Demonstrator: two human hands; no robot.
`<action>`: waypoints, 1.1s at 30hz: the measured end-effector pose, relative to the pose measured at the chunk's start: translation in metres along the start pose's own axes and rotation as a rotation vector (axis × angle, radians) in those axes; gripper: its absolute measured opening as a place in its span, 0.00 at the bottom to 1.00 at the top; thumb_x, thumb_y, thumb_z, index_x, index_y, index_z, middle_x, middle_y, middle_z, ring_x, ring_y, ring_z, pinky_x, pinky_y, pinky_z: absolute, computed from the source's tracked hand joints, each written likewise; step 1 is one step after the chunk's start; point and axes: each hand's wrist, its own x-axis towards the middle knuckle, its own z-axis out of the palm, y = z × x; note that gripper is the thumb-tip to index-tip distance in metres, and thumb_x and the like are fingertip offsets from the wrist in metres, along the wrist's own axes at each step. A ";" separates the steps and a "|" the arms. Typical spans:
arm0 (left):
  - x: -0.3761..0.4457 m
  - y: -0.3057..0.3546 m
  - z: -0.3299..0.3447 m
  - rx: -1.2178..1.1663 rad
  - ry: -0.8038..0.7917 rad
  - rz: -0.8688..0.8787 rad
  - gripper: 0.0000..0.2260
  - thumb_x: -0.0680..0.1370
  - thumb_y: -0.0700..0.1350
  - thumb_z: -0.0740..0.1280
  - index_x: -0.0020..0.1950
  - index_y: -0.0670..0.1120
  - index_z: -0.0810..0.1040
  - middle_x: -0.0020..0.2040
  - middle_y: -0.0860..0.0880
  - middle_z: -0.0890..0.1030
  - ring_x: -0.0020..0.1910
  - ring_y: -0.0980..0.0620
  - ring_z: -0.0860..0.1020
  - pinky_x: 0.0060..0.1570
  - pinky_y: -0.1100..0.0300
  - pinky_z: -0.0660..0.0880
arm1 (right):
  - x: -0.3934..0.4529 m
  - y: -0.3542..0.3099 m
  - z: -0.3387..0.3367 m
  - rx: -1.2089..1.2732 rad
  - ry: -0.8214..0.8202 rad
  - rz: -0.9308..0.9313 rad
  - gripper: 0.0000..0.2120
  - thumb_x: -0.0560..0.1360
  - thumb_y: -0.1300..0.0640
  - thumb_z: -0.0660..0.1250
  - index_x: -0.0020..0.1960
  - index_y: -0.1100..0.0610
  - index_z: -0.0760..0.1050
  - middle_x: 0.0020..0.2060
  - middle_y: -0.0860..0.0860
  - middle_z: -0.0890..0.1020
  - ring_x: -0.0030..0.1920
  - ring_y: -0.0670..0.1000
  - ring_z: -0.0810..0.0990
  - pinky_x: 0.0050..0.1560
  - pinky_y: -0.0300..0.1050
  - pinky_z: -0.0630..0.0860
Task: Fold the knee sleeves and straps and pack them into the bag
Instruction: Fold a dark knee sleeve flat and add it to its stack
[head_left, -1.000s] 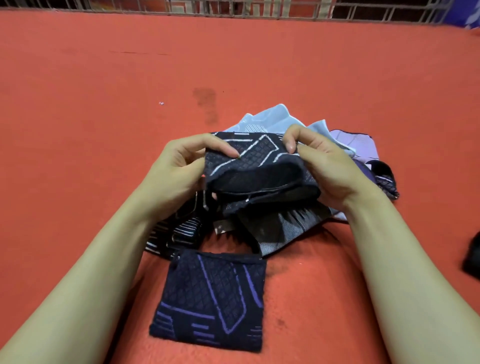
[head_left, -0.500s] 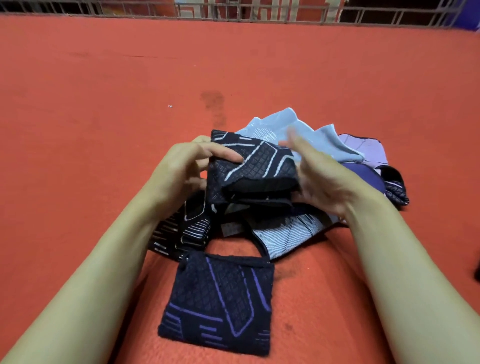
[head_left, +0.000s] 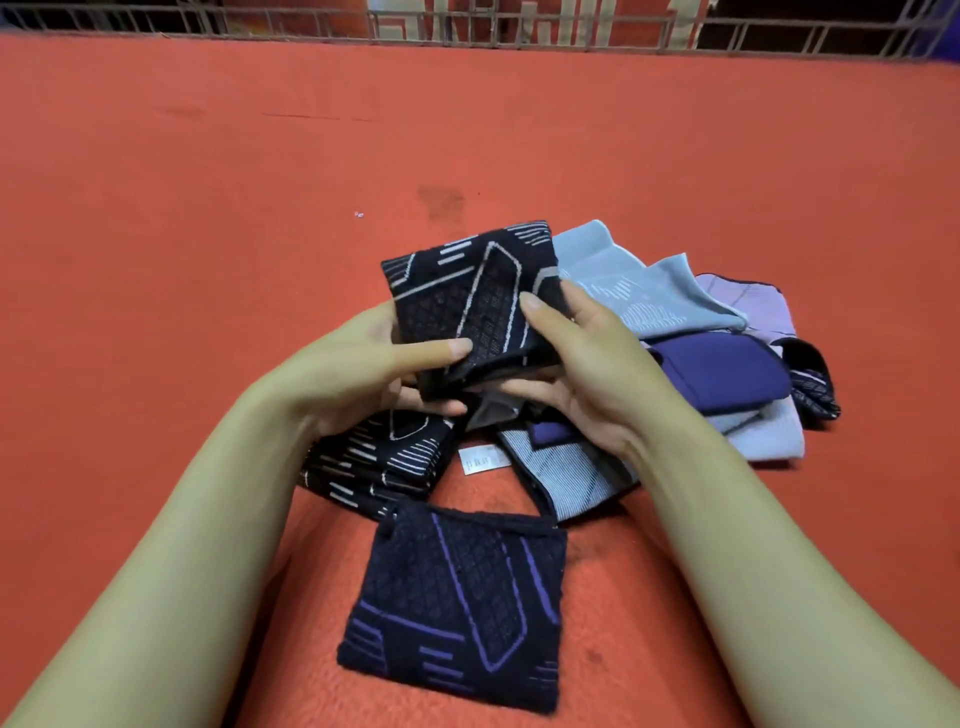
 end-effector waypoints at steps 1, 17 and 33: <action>0.001 0.000 -0.002 -0.011 0.032 -0.006 0.17 0.78 0.34 0.70 0.66 0.44 0.77 0.56 0.45 0.85 0.48 0.51 0.85 0.42 0.58 0.84 | -0.001 0.002 0.001 -0.042 0.003 -0.012 0.09 0.86 0.55 0.61 0.64 0.51 0.77 0.60 0.56 0.85 0.55 0.58 0.87 0.49 0.57 0.85; -0.018 0.009 -0.050 0.161 0.104 0.225 0.18 0.73 0.27 0.71 0.42 0.50 0.89 0.55 0.46 0.88 0.56 0.50 0.86 0.53 0.59 0.83 | 0.002 0.013 -0.003 -0.509 -0.090 -0.283 0.25 0.77 0.77 0.62 0.62 0.54 0.84 0.57 0.49 0.87 0.58 0.54 0.86 0.59 0.55 0.82; -0.007 0.001 -0.076 0.589 0.361 0.092 0.30 0.73 0.24 0.52 0.46 0.48 0.90 0.53 0.51 0.88 0.58 0.54 0.84 0.65 0.55 0.78 | 0.003 0.028 0.016 -0.843 -0.051 -0.322 0.21 0.75 0.68 0.66 0.51 0.44 0.87 0.57 0.44 0.79 0.51 0.41 0.82 0.57 0.32 0.76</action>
